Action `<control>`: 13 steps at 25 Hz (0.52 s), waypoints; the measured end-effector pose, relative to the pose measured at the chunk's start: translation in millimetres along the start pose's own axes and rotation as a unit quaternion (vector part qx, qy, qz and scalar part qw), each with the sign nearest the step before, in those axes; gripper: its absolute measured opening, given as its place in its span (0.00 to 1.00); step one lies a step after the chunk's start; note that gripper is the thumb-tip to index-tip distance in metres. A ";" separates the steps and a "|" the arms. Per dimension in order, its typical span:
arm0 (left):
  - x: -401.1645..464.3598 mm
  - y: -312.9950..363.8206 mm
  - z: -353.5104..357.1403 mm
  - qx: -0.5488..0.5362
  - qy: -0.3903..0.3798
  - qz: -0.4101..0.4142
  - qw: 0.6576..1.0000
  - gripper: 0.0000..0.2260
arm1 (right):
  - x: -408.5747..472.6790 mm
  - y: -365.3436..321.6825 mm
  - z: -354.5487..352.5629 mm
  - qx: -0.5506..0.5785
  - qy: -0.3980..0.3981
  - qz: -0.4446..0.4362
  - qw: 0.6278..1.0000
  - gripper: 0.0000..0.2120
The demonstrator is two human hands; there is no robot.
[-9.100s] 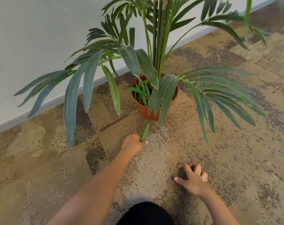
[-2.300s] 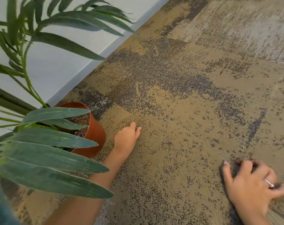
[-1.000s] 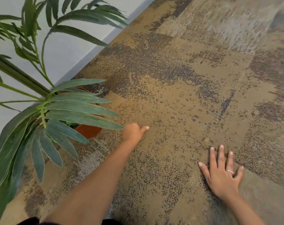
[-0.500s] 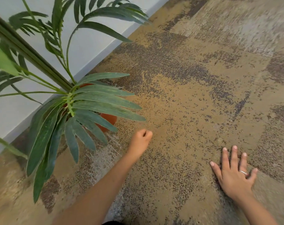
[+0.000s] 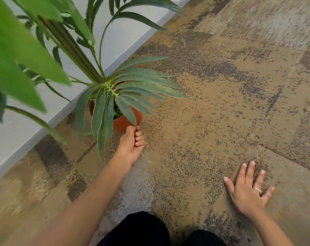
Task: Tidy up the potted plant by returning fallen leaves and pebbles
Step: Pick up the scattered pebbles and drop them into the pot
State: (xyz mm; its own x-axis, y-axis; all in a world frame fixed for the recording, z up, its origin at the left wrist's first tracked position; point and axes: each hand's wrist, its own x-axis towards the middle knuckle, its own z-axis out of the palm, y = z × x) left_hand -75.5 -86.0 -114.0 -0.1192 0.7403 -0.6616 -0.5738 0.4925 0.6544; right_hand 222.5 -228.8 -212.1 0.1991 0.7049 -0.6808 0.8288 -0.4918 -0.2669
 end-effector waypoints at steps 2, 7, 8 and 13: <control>-6.4 14.6 -15.0 -0.090 0.005 -0.014 0.996 0.13 | -14.1 -0.9 13.4 -0.010 -0.020 -0.010 1.000 0.38; -19.8 36.4 -41.8 -0.207 0.008 -0.009 0.978 0.14 | -42.4 12.4 26.7 -0.041 -0.049 -0.038 0.997 0.36; -19.5 42.1 -44.7 -0.225 0.018 -0.001 0.974 0.15 | -47.1 14.4 28.1 -0.049 -0.056 -0.039 0.996 0.36; -10.9 86.2 -49.2 -0.282 0.061 0.047 0.956 0.15 | -59.2 13.5 35.6 -0.058 -0.049 -0.042 0.996 0.37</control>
State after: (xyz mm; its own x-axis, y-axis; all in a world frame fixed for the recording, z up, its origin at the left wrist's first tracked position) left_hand -163.5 -74.1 -68.3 -0.2653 0.6928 -0.6705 -0.8977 0.0762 0.4339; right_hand 203.4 -295.4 -199.7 0.0789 0.6850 -0.7242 0.8960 -0.3672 -0.2497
